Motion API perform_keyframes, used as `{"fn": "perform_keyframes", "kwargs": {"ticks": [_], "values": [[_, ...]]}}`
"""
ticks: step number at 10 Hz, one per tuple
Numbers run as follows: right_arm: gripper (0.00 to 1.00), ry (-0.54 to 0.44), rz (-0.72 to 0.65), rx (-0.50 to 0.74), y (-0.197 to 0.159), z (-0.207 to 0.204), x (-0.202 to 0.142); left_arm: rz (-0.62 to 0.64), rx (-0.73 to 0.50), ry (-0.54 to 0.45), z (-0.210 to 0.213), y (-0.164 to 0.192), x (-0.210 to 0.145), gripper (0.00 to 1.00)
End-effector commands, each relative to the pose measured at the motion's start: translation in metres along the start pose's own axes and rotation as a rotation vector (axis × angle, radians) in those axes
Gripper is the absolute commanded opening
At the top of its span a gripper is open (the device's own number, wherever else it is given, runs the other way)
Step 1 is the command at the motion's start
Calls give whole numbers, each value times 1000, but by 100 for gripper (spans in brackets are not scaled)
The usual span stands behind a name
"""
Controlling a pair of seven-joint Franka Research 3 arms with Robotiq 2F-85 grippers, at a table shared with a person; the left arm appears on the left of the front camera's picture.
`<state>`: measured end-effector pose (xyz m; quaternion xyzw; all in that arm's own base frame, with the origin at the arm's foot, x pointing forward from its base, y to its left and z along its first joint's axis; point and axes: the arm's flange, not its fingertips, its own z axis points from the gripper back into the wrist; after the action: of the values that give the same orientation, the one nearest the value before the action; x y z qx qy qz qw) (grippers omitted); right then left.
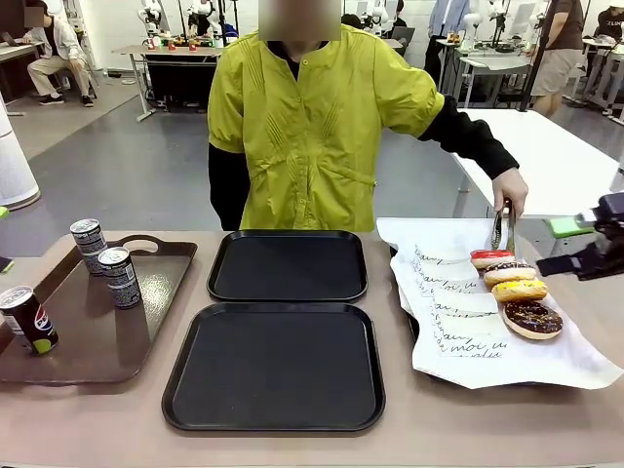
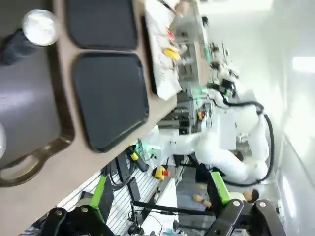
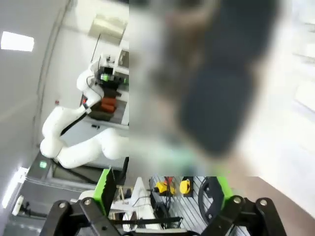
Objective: Set up donuts and drinks on trays.
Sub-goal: Pick up one Pepsi coke and place it on the Flat Tray.
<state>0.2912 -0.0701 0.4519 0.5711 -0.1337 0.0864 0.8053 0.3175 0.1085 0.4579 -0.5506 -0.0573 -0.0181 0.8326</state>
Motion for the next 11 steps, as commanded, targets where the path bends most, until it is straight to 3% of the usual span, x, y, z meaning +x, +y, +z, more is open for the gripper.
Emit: {"fn": "perform_keyframes", "kwargs": {"ticks": [1,2,5,10,11], "values": [[100,-74,-53,-119,-4,10,-13,44,71,-45,14,-8,3,100],[100,-141,-70,-144,-9,23,-16,55,95,-71,23,-3,1,100],[100,-214,-128,-227,-18,46,-26,98,137,-134,40,8,-2,100],[100,-220,-138,-247,-14,62,-40,103,186,-138,56,6,-10,100],[100,-233,-126,-234,-24,74,-21,97,154,-153,53,14,-6,100]]}}
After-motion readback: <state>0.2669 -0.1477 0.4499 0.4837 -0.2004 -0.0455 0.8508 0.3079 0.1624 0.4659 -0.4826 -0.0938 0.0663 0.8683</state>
